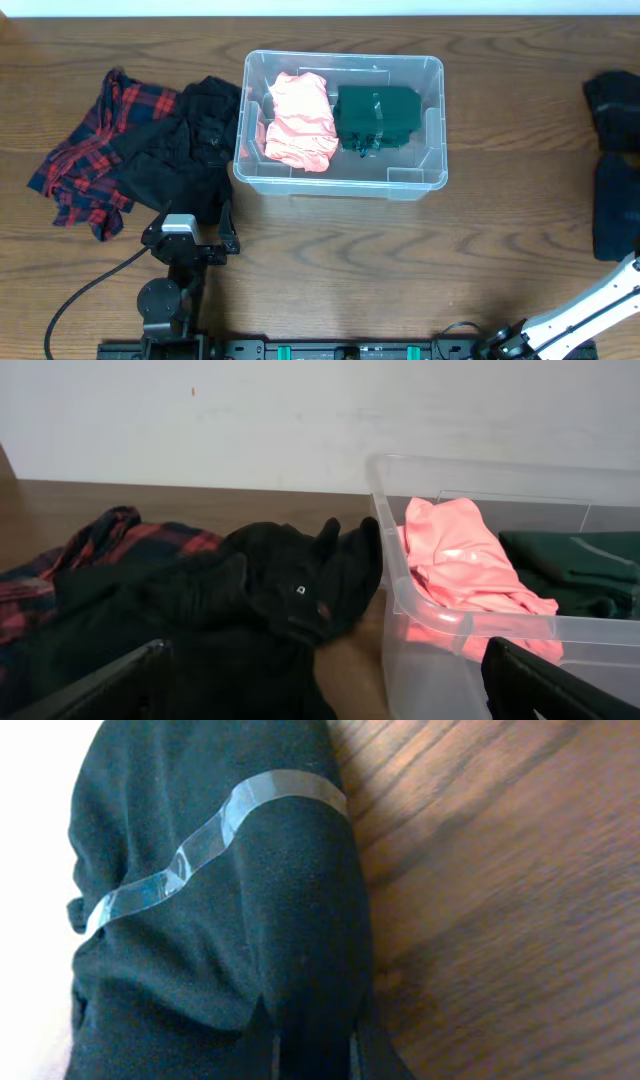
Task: Pack container
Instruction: 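Move the right gripper to the black rolled garment and grasp it, then carry the black garment into the container's front-left area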
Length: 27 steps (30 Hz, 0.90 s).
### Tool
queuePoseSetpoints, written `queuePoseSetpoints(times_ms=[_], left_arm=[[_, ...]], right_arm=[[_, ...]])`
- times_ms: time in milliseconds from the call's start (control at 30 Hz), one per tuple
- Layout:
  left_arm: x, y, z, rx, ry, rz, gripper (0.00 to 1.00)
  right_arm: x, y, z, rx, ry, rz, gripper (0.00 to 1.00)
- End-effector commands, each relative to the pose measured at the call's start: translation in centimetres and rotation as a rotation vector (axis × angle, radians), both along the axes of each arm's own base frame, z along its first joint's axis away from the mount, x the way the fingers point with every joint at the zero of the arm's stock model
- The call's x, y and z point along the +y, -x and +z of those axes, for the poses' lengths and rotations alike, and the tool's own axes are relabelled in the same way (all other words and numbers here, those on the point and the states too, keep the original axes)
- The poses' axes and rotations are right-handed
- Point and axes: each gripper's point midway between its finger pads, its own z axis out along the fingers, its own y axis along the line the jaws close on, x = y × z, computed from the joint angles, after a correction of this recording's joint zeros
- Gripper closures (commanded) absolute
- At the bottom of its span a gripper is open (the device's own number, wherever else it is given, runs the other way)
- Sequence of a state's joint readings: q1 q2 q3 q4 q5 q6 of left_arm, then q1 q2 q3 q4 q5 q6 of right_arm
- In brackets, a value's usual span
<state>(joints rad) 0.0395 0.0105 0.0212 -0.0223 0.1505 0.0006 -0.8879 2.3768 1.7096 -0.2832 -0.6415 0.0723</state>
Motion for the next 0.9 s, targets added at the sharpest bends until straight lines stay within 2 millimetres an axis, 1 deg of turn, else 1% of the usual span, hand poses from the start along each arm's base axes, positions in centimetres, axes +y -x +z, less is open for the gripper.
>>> queuePoseSetpoints(times_ms=[0, 133, 233, 333, 367, 400, 467, 600, 700, 767, 867], left_arm=[[-0.1, 0.1, -1.5, 0.046, 0.001, -0.009, 0.02], [-0.1, 0.1, -1.5, 0.046, 0.001, -0.009, 0.02], [-0.1, 0.1, -1.5, 0.046, 0.001, -0.009, 0.02], [-0.1, 0.1, -1.5, 0.046, 0.001, -0.009, 0.02], [-0.1, 0.1, -1.5, 0.045, 0.001, -0.009, 0.02], [-0.1, 0.1, -1.5, 0.045, 0.001, -0.009, 0.02], [-0.1, 0.1, -1.5, 0.045, 0.001, -0.009, 0.02], [-0.1, 0.1, -1.5, 0.046, 0.001, -0.009, 0.02], [-0.1, 0.1, -1.5, 0.046, 0.001, -0.009, 0.02], [-0.1, 0.1, -1.5, 0.045, 0.001, -0.009, 0.02], [-0.1, 0.1, -1.5, 0.045, 0.001, -0.009, 0.02]], right_arm=[[1.6, -0.7, -1.3, 0.0, -0.088, 0.006, 0.99], [2.3, -1.1, 0.9, -0.043, -0.097, 0.035, 0.99], [2.8, -1.6, 3.6, -0.071, -0.083, 0.049, 0.99], [3.9, -2.4, 7.3, -0.107, -0.047, 0.073, 0.99], [4.5, -2.8, 9.0, -0.124, -0.031, 0.086, 0.99], [5.0, -3.0, 10.1, -0.135, -0.019, 0.095, 0.99], [6.4, -3.6, 13.3, -0.168, 0.017, 0.123, 0.99], [9.6, -4.3, 18.7, -0.226, 0.07, 0.175, 0.99], [12.1, -4.5, 22.0, -0.259, 0.098, 0.215, 0.99], [13.9, -4.5, 23.7, -0.272, 0.096, 0.236, 0.99], [17.5, -4.2, 25.8, -0.292, 0.075, 0.304, 0.99]])
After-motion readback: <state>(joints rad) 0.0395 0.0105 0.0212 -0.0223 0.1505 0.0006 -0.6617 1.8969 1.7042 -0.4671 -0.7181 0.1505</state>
